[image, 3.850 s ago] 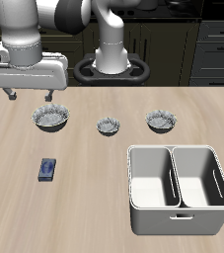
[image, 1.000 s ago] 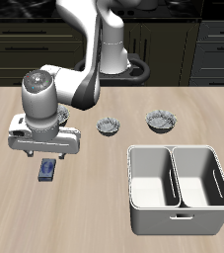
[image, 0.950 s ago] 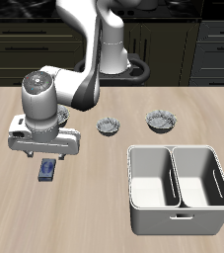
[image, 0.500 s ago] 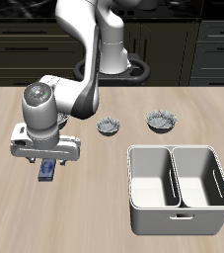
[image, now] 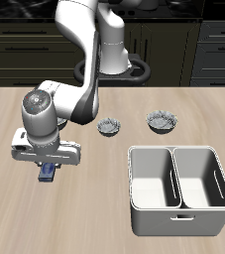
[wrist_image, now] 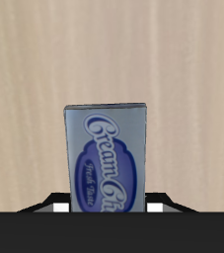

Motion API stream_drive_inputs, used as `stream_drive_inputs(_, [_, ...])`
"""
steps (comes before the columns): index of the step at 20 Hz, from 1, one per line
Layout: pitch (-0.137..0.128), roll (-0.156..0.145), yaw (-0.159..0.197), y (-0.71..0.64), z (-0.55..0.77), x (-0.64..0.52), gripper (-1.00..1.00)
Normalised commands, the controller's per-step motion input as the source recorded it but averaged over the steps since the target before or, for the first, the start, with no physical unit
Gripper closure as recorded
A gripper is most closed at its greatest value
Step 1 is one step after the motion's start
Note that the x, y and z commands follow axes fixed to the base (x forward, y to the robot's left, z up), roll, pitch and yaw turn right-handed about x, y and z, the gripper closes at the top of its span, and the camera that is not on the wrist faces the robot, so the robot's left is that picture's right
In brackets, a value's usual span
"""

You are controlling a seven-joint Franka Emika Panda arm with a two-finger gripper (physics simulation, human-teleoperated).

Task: Place the cream cheese in the smallest bowl

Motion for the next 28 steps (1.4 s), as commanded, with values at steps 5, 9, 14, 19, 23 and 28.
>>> stream_drive_inputs(5, [-0.034,-0.001,-0.01,-0.04,0.21,-0.03,1.0])
stream_drive_inputs(9, [-0.047,-0.032,0.001,0.04,0.32,-0.04,1.0])
stream_drive_inputs(14, [-0.06,-0.019,0.008,0.07,0.43,-0.05,1.0])
stream_drive_inputs(19, [-0.06,0.008,0.003,0.08,0.51,-0.13,1.0])
stream_drive_inputs(23, [-0.061,-0.005,0.012,0.05,0.53,-0.14,1.0])
stream_drive_inputs(28, [-0.097,-0.021,0.012,0.07,0.52,-0.25,1.0])
